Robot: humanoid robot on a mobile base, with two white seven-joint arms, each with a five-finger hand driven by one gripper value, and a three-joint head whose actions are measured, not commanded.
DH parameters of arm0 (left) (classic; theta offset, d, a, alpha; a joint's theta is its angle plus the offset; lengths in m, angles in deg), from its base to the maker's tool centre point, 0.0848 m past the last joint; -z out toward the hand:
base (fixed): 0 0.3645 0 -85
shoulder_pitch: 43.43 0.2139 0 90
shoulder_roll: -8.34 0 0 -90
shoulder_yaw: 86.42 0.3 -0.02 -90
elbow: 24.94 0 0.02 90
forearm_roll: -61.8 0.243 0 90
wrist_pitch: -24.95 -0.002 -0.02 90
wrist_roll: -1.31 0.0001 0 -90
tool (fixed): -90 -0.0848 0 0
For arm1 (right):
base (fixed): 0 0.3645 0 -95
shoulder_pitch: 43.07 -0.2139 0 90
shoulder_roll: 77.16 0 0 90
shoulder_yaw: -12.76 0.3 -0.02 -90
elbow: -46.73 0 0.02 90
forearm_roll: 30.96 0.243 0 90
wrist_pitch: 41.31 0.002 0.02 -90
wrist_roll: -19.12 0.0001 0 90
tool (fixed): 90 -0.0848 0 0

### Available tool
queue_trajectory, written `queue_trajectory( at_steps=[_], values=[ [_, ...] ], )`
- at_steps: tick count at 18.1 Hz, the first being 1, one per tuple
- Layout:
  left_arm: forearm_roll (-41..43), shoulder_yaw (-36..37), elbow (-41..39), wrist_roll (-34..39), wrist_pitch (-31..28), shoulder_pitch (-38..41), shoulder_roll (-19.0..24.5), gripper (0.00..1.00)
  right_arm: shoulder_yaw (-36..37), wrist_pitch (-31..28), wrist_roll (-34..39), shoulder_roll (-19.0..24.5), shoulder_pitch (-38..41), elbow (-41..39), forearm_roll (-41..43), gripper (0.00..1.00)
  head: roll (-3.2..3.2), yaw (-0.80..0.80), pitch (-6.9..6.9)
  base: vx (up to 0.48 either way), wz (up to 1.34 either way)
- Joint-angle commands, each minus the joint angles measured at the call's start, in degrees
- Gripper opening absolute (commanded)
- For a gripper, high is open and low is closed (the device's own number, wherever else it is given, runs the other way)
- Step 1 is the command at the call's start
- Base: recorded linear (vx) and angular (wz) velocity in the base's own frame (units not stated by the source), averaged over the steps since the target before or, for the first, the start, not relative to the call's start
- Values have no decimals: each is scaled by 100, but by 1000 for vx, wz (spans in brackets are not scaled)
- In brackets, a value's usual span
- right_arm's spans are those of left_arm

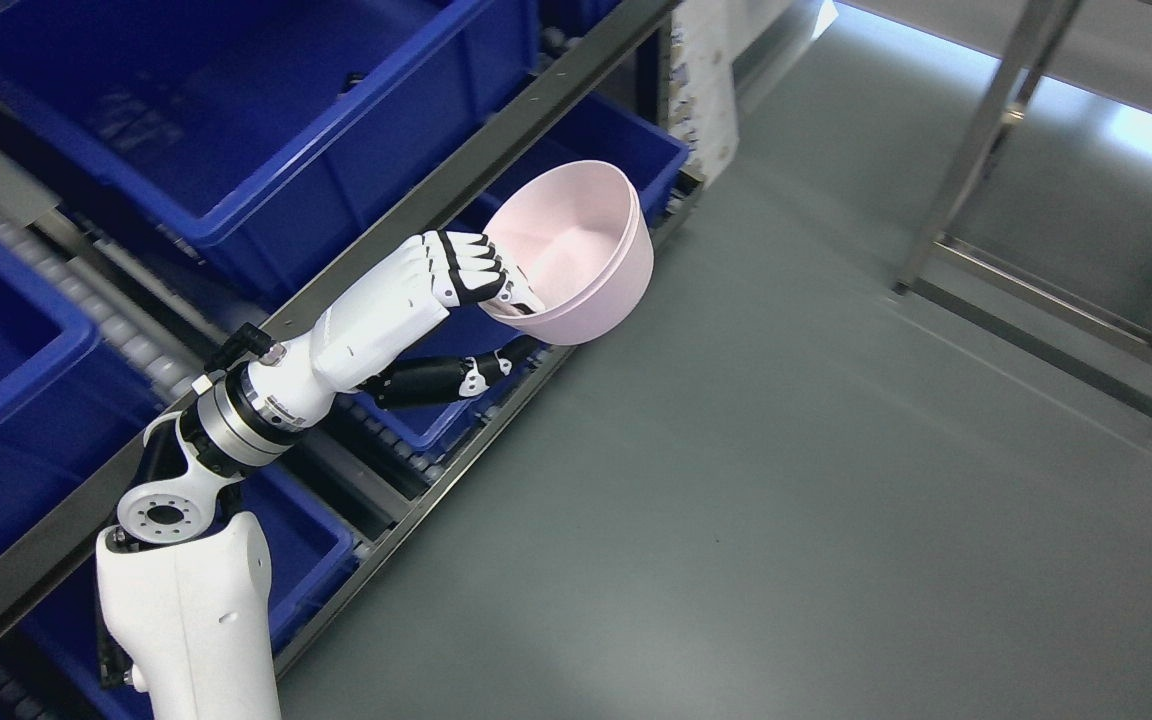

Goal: Stack pink IKEA bowls on left shelf middle
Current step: 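Carry the bowls to the blue bin on the middle shelf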

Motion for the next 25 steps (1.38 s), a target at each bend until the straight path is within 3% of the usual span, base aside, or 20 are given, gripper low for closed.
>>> queue_trajectory(
  at_steps=[1, 3, 5, 8, 11, 25],
  values=[
    [9, 329, -98, 19, 1, -681, 99, 2, 26, -5, -3, -100, 0, -100, 9, 100, 0, 0, 0, -50, 774],
    [61, 567, -81, 142, 1, -1297, 99, 2, 26, -5, -3, -100, 0, -100, 9, 100, 0, 0, 0, -52, 970],
    [629, 709, 15, 178, -480, -1825, 99, 2, 26, -5, -3, -100, 0, -100, 9, 100, 0, 0, 0, -43, 868],
    [1396, 718, 209, 169, -921, -2169, 99, 2, 26, -5, -3, -100, 0, -100, 9, 100, 0, 0, -1, -16, 847],
    [1625, 727, 296, 160, -1378, -2564, 99, 2, 26, -5, -3, -100, 0, -100, 9, 100, 0, 0, -1, 14, 740],
    [1688, 683, 420, 160, -1642, -2803, 166, 3, 26, -5, -3, -100, 0, -100, 9, 100, 0, 0, -3, 20, 188]
  ],
)
